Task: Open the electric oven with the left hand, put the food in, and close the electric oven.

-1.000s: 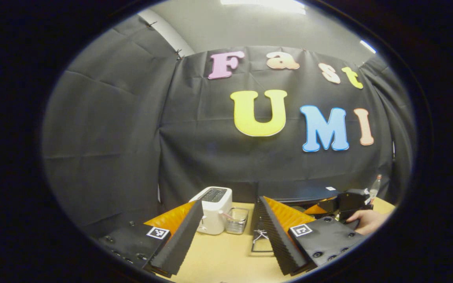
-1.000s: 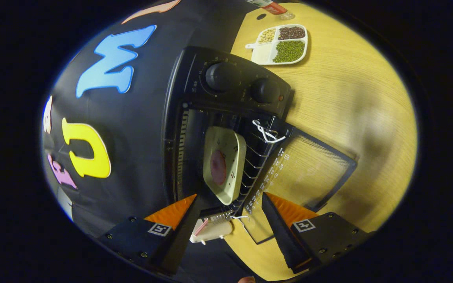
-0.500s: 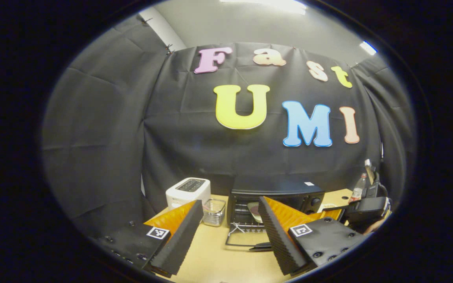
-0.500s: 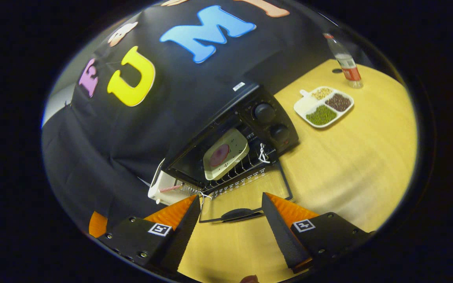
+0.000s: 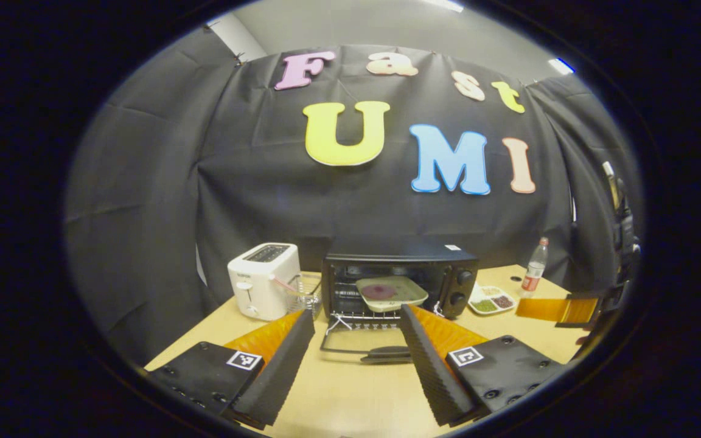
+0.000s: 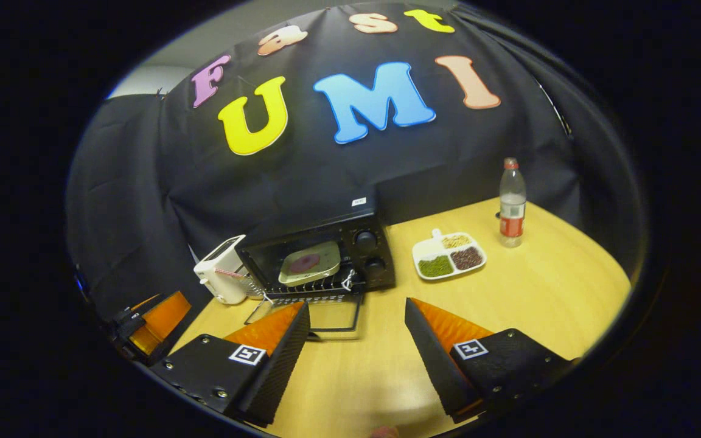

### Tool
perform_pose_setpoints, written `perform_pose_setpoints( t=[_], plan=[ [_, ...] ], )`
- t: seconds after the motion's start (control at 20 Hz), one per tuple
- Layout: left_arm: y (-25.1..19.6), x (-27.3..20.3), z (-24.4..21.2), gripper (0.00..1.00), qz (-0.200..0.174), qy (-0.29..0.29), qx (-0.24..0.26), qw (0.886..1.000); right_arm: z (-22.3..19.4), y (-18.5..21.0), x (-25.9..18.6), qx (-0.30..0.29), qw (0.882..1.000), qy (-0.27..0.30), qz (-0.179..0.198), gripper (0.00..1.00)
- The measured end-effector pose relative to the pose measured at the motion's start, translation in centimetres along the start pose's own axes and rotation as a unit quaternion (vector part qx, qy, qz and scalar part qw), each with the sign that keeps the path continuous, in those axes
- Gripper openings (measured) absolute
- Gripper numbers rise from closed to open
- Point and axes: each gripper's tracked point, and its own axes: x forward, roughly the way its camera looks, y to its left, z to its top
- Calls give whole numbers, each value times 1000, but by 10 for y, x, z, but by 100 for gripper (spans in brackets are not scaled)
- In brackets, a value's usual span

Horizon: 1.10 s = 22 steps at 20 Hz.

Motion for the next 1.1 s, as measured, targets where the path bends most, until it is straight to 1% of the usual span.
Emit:
perform_pose_setpoints(
  t=[0.05,0.1,0.15,0.25,0.3,0.35,0.4,0.55,0.6,0.65,0.7,0.75,0.8,0.95,1.0,1.05,1.1],
  plan=[
    [-6,5,-8,96,-6,8,4,1000,5,-10,-8,-18,1000,-16,-11,97],
    [-13,10,-16,91,-13,17,8,1000,10,-19,-16,-36,999,-29,-22,96],
    [-19,15,-25,100,-20,28,12,999,15,-28,-23,-53,997,-42,-34,97],
    [-31,24,-44,100,-32,53,16,998,21,-37,-36,-90,993,-63,-50,99],
    [-37,26,-52,91,-39,65,13,997,27,-42,-41,-105,990,-77,-58,99],
    [-43,30,-60,100,-45,76,9,996,34,-45,-47,-116,988,-88,-60,99],
    [-48,34,-67,96,-51,86,4,995,39,-49,-52,-124,986,-96,-64,99],
    [-61,49,-96,96,-65,123,-3,990,49,-71,-66,-134,982,-101,-91,99],
    [-61,57,-109,100,-65,139,-1,988,53,-77,-69,-133,980,-105,-101,99],
    [-62,63,-122,100,-65,156,0,986,57,-82,-72,-134,979,-107,-113,99],
    [-64,66,-133,96,-65,171,1,983,61,-88,-74,-138,976,-108,-126,99],
    [-64,70,-143,96,-63,184,5,981,62,-95,-76,-144,974,-104,-140,99],
    [-64,73,-151,100,-63,194,9,979,64,-92,-74,-153,971,-102,-150,99],
    [-69,86,-171,100,-67,217,19,974,66,-96,-76,-169,966,-97,-170,99],
    [-70,90,-177,96,-67,225,20,972,67,-97,-77,-170,965,-98,-176,99],
    [-71,94,-182,100,-68,232,20,970,67,-100,-77,-169,964,-96,-183,99],
    [-71,97,-187,100,-67,238,22,969,65,-100,-78,-167,963,-93,-189,99]
  ],
)
